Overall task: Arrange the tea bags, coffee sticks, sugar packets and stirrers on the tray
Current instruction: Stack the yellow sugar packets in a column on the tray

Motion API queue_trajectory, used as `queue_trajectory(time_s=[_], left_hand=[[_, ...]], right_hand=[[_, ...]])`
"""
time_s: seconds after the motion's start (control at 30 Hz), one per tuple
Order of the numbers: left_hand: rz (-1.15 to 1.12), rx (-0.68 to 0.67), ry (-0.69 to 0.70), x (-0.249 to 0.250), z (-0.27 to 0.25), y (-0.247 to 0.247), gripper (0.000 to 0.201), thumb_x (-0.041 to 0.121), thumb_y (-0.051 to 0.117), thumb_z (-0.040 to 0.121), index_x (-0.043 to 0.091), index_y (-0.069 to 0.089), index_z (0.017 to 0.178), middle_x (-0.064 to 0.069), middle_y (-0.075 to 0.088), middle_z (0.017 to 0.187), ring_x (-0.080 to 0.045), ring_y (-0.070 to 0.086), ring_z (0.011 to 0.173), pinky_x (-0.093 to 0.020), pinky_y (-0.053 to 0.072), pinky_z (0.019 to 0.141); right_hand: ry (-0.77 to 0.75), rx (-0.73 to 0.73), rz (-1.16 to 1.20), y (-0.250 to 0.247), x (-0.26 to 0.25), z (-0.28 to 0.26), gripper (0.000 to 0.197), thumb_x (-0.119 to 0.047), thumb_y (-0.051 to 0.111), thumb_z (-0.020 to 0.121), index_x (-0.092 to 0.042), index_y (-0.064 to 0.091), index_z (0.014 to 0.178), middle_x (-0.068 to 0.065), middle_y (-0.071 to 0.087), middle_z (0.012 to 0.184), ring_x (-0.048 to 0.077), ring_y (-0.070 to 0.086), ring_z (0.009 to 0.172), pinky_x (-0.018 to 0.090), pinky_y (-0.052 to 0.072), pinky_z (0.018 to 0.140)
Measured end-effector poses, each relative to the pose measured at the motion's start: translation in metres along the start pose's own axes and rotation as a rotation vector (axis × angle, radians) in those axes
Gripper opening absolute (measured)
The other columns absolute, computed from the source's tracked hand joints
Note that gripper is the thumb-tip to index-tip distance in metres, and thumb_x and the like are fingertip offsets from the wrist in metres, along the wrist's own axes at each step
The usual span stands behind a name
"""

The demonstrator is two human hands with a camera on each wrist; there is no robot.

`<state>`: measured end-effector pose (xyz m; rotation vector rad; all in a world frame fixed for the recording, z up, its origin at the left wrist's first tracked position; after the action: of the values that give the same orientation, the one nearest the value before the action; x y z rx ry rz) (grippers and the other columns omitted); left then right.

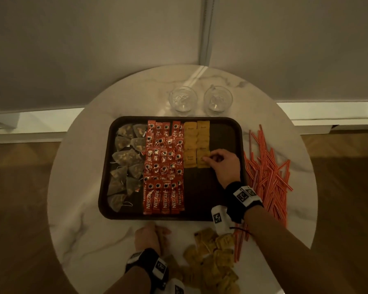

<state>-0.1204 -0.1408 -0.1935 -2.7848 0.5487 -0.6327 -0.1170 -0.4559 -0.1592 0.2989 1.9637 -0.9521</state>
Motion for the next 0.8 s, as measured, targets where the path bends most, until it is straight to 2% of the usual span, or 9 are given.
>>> queue_trajectory(time_s=[0.07, 0.17, 0.27, 0.33, 0.5, 0.63, 0.8], left_hand=[[0.004, -0.002, -0.004, 0.0000, 0.0006, 0.0001, 0.062, 0.014, 0.034, 0.099, -0.005, 0.066, 0.049, -0.010, 0.046, 0.033, -0.024, 0.046, 0.032, -0.029, 0.039, 0.049], [0.027, -0.005, 0.006, 0.0015, 0.0020, 0.0013, 0.065, 0.011, 0.032, 0.099, -0.002, 0.065, 0.045, -0.011, 0.047, 0.033, -0.023, 0.045, 0.031, -0.030, 0.038, 0.050], [0.034, 0.000, 0.022, -0.0001, 0.0043, 0.0013, 0.071, 0.015, 0.031, 0.100, 0.003, 0.063, 0.038, -0.014, 0.053, 0.038, -0.027, 0.048, 0.038, -0.032, 0.038, 0.052], [0.041, 0.006, 0.029, -0.0010, 0.0058, 0.0014, 0.070, 0.017, 0.032, 0.100, 0.002, 0.064, 0.040, -0.016, 0.056, 0.041, -0.029, 0.050, 0.044, -0.033, 0.038, 0.052], [0.065, 0.015, 0.039, -0.0009, 0.0067, 0.0024, 0.064, 0.016, 0.031, 0.102, -0.004, 0.065, 0.051, -0.016, 0.057, 0.042, -0.029, 0.050, 0.044, -0.032, 0.037, 0.049], [0.061, 0.011, 0.063, -0.0006, 0.0069, 0.0027, 0.070, 0.016, 0.030, 0.102, -0.001, 0.063, 0.043, -0.018, 0.057, 0.042, -0.029, 0.050, 0.043, -0.031, 0.035, 0.047], [0.061, 0.014, 0.089, -0.0033, 0.0086, 0.0012, 0.075, 0.020, 0.030, 0.101, 0.005, 0.063, 0.035, -0.019, 0.062, 0.048, -0.031, 0.052, 0.049, -0.032, 0.036, 0.050]], right_hand=[[0.008, 0.034, -0.006, 0.0017, -0.0004, -0.0011, 0.016, -0.027, 0.080, 0.080, -0.020, 0.068, 0.088, -0.007, 0.062, 0.077, 0.003, 0.054, 0.066, 0.019, 0.045, 0.060], [0.030, 0.071, -0.062, 0.0037, -0.0013, -0.0024, 0.021, -0.034, 0.079, 0.080, -0.025, 0.061, 0.088, -0.007, 0.061, 0.076, 0.006, 0.056, 0.066, 0.026, 0.050, 0.060], [0.034, 0.105, -0.095, 0.0026, -0.0020, -0.0022, 0.030, -0.043, 0.077, 0.080, -0.026, 0.056, 0.093, -0.007, 0.061, 0.078, 0.008, 0.058, 0.068, 0.030, 0.051, 0.061], [0.036, 0.126, -0.106, 0.0017, -0.0028, -0.0019, 0.034, -0.045, 0.077, 0.079, -0.025, 0.054, 0.095, -0.007, 0.061, 0.078, 0.009, 0.058, 0.068, 0.032, 0.051, 0.062], [0.070, 0.130, -0.134, 0.0021, -0.0047, 0.0002, 0.034, -0.043, 0.078, 0.078, -0.024, 0.055, 0.093, -0.007, 0.061, 0.079, 0.009, 0.058, 0.071, 0.035, 0.053, 0.066], [0.089, 0.129, -0.149, 0.0025, -0.0056, 0.0033, 0.033, -0.046, 0.078, 0.077, -0.024, 0.056, 0.091, -0.008, 0.061, 0.079, 0.010, 0.060, 0.073, 0.037, 0.054, 0.068], [0.083, 0.123, -0.156, 0.0020, -0.0083, 0.0002, 0.034, -0.048, 0.075, 0.079, -0.023, 0.056, 0.091, -0.008, 0.061, 0.079, 0.011, 0.060, 0.074, 0.033, 0.050, 0.065]])
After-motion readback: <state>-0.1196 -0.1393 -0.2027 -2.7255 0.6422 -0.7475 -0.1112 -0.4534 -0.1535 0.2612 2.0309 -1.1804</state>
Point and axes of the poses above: each hand's wrist, its own z-axis towards the middle knuckle, its own y-axis out of the palm, x = y × z, the point moved 5 cm from there along z, towards the middle knuckle
